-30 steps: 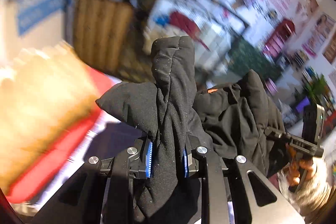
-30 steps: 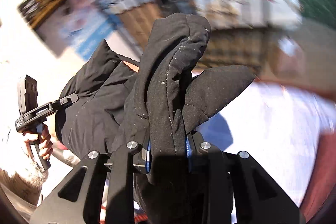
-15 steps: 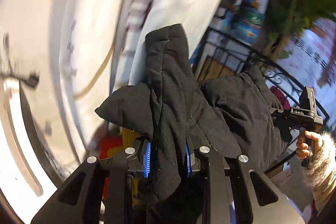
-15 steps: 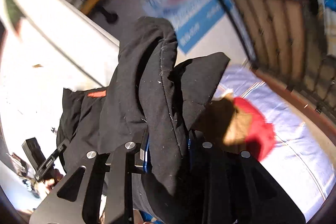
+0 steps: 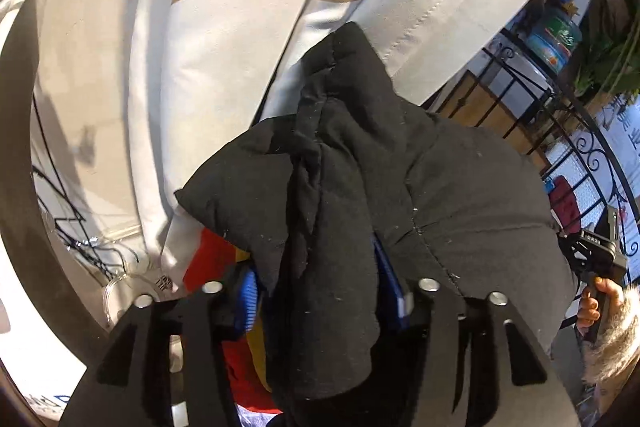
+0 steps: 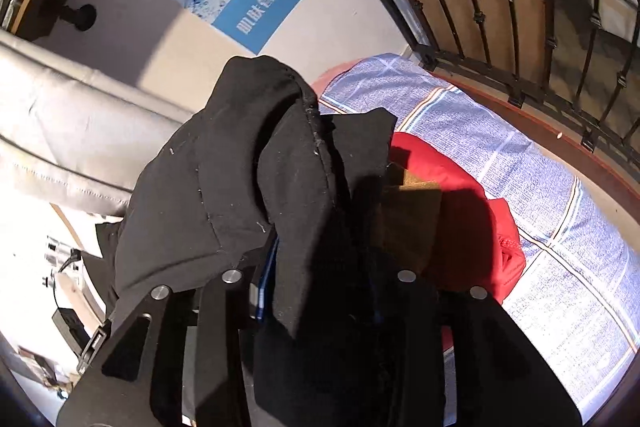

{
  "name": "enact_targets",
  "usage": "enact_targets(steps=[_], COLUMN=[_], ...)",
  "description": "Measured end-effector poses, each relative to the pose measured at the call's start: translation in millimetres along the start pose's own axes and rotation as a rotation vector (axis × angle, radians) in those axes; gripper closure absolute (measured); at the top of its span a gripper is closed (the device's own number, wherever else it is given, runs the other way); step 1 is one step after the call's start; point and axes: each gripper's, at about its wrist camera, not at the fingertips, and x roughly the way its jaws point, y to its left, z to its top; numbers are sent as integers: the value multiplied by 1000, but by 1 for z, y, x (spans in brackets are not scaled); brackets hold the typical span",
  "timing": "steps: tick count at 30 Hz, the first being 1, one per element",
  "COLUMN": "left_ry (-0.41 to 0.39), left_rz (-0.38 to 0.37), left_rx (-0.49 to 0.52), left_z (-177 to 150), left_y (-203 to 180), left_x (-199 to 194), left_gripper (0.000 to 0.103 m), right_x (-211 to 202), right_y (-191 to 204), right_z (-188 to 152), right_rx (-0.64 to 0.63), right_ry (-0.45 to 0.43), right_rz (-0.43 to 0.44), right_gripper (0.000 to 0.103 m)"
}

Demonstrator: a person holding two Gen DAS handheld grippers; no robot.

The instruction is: Fold large clothes

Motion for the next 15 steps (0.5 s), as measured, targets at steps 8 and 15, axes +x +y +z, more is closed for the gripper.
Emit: enact_targets(steps=[8,15], left_ry=[-22,-81], left_rz=[221,355], left_rx=[-2,28], left_z=[8,18], left_y=[-12,-58], left_x=[-22,-94], left_gripper=[10,6], right_x=[-34,-115], right_y=[2,81], right_z=[-12,-30], right_rx=[95,-174], right_ry=[-36,-112], right_rz=[-77,-275], right_gripper=[22,7])
